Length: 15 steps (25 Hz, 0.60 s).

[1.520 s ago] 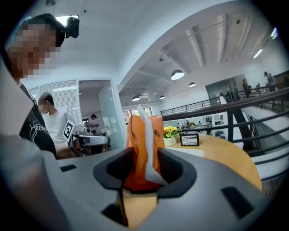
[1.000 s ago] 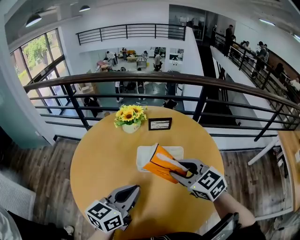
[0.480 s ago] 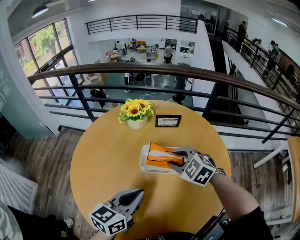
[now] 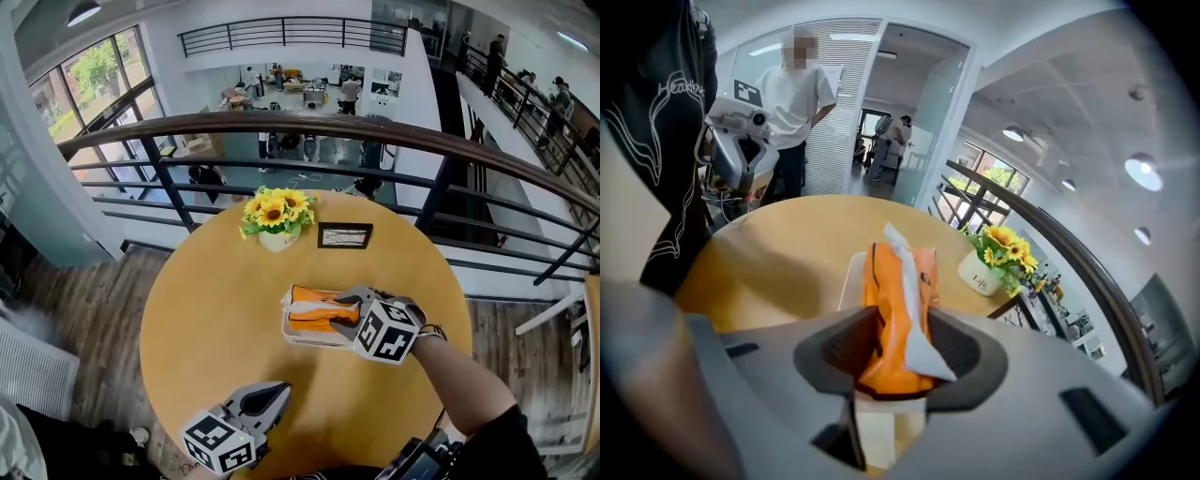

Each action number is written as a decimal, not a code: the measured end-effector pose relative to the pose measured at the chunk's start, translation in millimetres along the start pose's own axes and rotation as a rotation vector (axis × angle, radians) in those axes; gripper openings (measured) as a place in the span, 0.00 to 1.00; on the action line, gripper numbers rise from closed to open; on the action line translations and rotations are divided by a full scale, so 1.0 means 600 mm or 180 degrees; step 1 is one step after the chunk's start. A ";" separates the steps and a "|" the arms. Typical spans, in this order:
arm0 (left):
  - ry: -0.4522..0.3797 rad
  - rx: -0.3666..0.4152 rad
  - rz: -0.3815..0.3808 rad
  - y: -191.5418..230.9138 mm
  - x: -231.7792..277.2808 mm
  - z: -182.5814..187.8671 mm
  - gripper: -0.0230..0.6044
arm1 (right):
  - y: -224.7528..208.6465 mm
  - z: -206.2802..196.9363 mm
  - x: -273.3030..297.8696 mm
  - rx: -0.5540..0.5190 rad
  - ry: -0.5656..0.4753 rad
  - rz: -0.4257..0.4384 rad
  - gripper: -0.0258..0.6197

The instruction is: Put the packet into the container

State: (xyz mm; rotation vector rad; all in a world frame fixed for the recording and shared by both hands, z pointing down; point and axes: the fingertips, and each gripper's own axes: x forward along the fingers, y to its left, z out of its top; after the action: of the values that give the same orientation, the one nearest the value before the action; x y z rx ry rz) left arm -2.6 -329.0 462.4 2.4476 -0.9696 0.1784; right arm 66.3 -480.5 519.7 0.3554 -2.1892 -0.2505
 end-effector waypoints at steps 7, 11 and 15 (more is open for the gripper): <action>-0.0015 -0.0041 0.0073 0.012 -0.001 -0.006 0.04 | 0.017 -0.018 0.034 -0.0033 0.0160 0.0153 0.29; -0.0027 -0.0055 0.0089 0.014 -0.003 -0.008 0.04 | 0.020 -0.031 0.054 0.0020 0.0283 0.0213 0.29; -0.0030 -0.0081 0.0114 0.013 -0.005 -0.012 0.04 | 0.030 -0.045 0.071 0.0001 0.0455 0.0309 0.29</action>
State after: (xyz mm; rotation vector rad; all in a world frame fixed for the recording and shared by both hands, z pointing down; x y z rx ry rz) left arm -9.6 -328.5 470.6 2.4113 -1.0142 0.1659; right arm 60.6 -479.4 573.2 0.2582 -2.0591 -0.1660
